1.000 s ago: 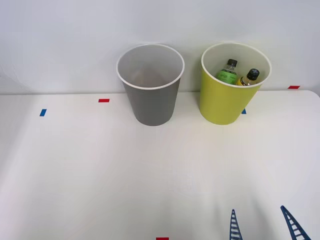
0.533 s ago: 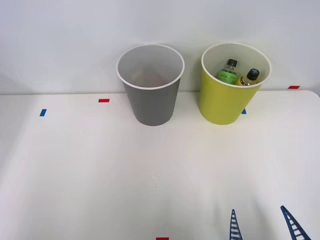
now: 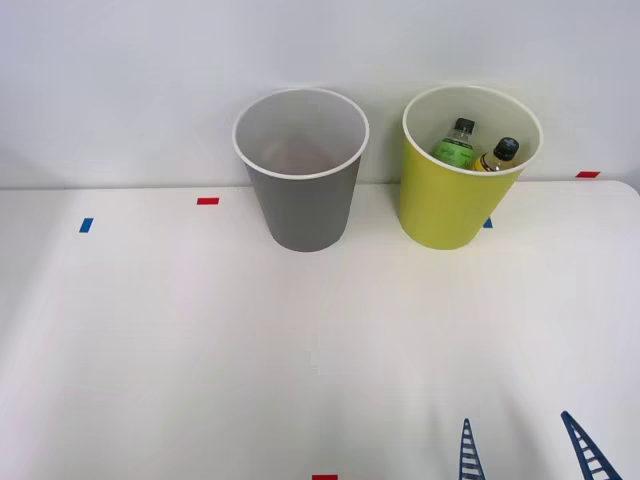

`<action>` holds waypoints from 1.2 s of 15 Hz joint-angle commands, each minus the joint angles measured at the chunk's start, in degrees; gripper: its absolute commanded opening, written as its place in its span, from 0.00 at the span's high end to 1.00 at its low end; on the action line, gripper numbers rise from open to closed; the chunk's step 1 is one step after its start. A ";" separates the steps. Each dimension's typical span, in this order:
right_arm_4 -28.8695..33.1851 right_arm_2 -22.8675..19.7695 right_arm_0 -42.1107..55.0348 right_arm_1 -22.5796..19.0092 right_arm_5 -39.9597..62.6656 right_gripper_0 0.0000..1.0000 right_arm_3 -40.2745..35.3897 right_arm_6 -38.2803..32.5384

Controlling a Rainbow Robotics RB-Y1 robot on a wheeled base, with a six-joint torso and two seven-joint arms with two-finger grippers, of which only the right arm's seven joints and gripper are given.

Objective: Put cans in the gray bin, plastic bottles in the light green bin

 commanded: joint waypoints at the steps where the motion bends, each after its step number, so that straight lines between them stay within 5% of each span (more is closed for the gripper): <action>1: 0.00 0.00 0.00 0.00 0.00 0.00 0.00 0.00; 18: 0.00 0.00 0.00 0.00 0.00 0.00 0.00 0.00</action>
